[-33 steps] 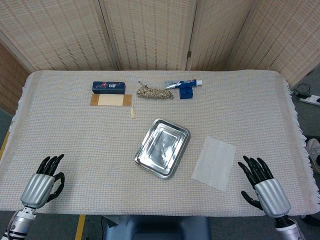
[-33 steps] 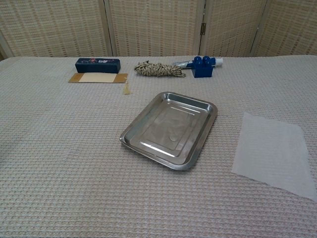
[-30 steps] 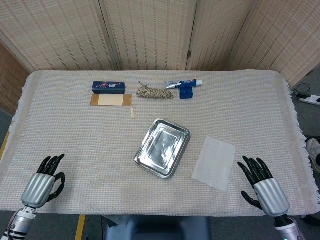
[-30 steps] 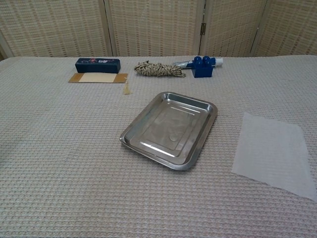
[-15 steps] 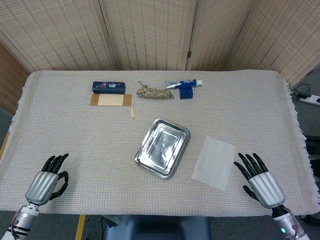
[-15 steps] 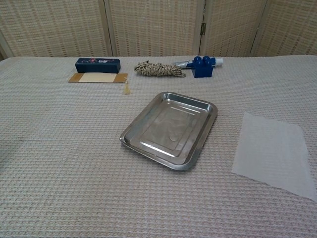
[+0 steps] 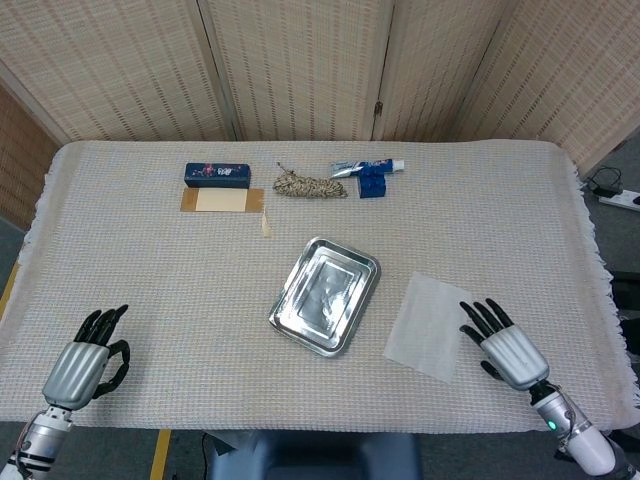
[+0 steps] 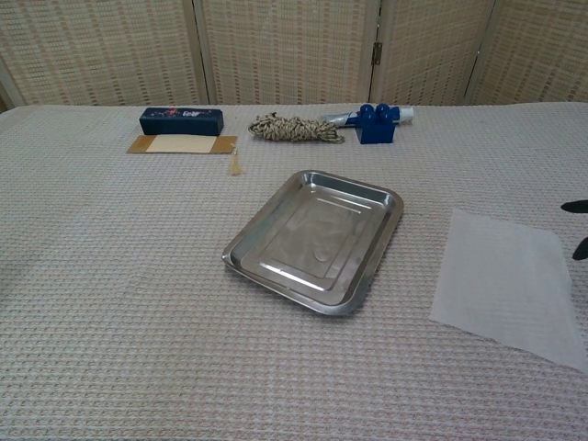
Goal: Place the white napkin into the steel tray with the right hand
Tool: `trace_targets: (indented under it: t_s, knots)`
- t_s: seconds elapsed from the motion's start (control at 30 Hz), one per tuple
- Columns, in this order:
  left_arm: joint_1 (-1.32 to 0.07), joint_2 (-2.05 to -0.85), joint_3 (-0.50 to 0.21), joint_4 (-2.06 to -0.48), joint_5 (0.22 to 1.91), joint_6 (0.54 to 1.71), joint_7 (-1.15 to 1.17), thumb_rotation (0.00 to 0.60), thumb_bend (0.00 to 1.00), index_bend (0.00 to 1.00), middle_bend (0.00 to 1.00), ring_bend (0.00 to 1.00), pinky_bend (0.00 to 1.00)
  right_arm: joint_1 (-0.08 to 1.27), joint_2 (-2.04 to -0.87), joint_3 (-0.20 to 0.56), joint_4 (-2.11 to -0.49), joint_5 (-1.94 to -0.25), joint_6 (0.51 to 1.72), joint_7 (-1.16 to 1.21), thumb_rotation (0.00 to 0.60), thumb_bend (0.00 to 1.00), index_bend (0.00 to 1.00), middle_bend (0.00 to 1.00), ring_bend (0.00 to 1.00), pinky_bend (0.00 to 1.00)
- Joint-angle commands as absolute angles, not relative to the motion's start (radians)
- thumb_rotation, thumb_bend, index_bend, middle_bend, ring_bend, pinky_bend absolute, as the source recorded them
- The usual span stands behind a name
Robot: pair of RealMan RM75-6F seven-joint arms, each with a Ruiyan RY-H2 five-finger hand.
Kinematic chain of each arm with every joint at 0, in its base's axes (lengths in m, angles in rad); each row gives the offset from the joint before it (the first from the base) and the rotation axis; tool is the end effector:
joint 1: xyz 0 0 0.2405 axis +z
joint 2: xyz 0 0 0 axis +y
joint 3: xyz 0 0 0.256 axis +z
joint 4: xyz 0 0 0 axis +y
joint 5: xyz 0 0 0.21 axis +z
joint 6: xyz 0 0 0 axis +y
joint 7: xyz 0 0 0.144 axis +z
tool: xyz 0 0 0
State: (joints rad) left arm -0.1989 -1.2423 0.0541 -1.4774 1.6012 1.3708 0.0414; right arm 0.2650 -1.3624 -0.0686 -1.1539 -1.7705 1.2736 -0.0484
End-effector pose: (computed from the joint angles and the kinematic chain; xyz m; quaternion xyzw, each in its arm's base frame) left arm -0.3065 0.1923 0.0968 -0.6975 -0.3677 -0.3527 0.5040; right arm -0.3336 -0.2129 0.0645 0.7984 -0.2604 0.2822 0.4638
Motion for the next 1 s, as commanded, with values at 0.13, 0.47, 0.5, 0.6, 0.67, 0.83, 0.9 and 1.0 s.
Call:
trace_targets:
  t_s: [0.13,0.47,0.5,0.6,0.67,0.83,0.9,1.0]
  knots:
    - [-0.199,-1.241,0.054,-1.478,1.604,1.372,0.037,0.600,0.48,0.00,0.00,0.00,0.00,0.289,-1.405,-0.072,-1.096,-1.757,1.248,-0.036,0.600,0.31,0.29,0.00,0.00,0.00]
    - [-0.199,-1.239,0.051,-1.479,1.597,1.368,0.036,0.600,0.48,0.00,0.00,0.00,0.00,0.305,-1.493,-0.081,-0.991,-1.745,1.239,-0.011,0.600,0.31,0.31,0.00,0.00,0.00]
    - [-0.199,-1.238,0.052,-1.480,1.596,1.367,0.036,0.600,0.48,0.00,0.00,0.00,0.00,0.306,-1.500,-0.081,-0.984,-1.743,1.240,-0.008,0.600,0.31,0.31,0.00,0.00,0.00]
    - [-0.199,-1.236,0.052,-1.482,1.594,1.364,0.037,0.600,0.48,0.00,0.00,0.00,0.00,0.307,-1.512,-0.081,-0.973,-1.740,1.242,-0.001,0.600,0.31,0.31,0.00,0.00,0.00]
    - [-0.199,-1.232,0.053,-1.488,1.590,1.358,0.038,0.600,0.48,0.00,0.00,0.00,0.00,0.307,-1.529,-0.079,-0.963,-1.735,1.252,0.004,0.600,0.31,0.31,0.00,0.00,0.00]
    - [-0.197,-1.223,0.050,-1.499,1.586,1.362,0.038,0.600,0.48,0.00,0.00,0.00,0.00,0.314,-1.561,-0.071,-0.942,-1.723,1.257,0.007,0.600,0.31,0.32,0.00,0.00,0.00]
    - [-0.196,-1.220,0.050,-1.503,1.585,1.363,0.041,0.600,0.48,0.00,0.00,0.00,0.00,0.316,-1.569,-0.072,-0.935,-1.721,1.256,0.003,0.600,0.31,0.33,0.00,0.00,0.00]
    - [-0.194,-1.217,0.050,-1.509,1.584,1.365,0.044,0.600,0.48,0.00,0.00,0.00,0.00,0.320,-1.581,-0.075,-0.925,-1.716,1.247,0.004,0.600,0.31,0.33,0.00,0.00,0.00]
